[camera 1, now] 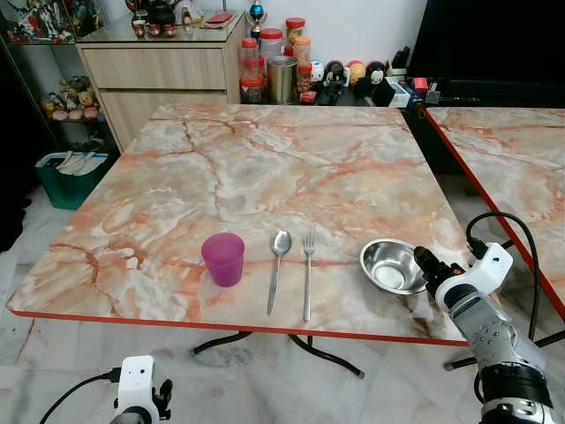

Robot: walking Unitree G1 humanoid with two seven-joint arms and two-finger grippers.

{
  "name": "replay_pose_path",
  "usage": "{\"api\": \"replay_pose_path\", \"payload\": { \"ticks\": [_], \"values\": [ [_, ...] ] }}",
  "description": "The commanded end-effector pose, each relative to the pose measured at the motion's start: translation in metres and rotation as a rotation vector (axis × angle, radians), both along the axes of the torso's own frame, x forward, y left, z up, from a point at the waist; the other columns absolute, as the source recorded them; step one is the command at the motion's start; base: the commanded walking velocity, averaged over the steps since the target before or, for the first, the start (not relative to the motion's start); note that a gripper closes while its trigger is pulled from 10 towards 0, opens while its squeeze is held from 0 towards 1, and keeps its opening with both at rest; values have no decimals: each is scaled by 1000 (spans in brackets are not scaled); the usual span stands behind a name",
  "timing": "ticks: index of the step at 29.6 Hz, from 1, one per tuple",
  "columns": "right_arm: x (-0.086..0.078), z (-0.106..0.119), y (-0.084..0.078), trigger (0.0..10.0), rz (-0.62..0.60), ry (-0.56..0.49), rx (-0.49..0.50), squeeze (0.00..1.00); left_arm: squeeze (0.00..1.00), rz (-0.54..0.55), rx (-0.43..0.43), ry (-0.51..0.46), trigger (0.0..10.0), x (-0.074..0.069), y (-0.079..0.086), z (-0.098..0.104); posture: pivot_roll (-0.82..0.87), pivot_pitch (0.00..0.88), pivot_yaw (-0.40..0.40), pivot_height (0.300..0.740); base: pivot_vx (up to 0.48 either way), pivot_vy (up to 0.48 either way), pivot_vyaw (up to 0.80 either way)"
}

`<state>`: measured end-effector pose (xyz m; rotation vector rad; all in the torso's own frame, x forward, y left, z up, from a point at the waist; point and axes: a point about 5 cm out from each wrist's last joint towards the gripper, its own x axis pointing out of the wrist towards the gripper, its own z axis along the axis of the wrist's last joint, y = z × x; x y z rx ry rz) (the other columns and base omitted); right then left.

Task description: Setting the table

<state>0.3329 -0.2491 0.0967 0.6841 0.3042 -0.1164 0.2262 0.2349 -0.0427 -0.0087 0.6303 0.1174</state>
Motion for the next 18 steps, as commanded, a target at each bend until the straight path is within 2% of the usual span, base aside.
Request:
{"api": "replay_pose_path", "payload": {
  "ticks": [1,18],
  "values": [
    [2,5,-3,10000,-7,-17,-6,0,0,-21,30,-1,10000,2,2,2,-11,79,-19,740,0,0,0],
    [4,5,0,10000,25,-30,6,0,0,-20,33,0,10000,1,3,2,-9,82,-22,740,0,0,0]
  ]
}}
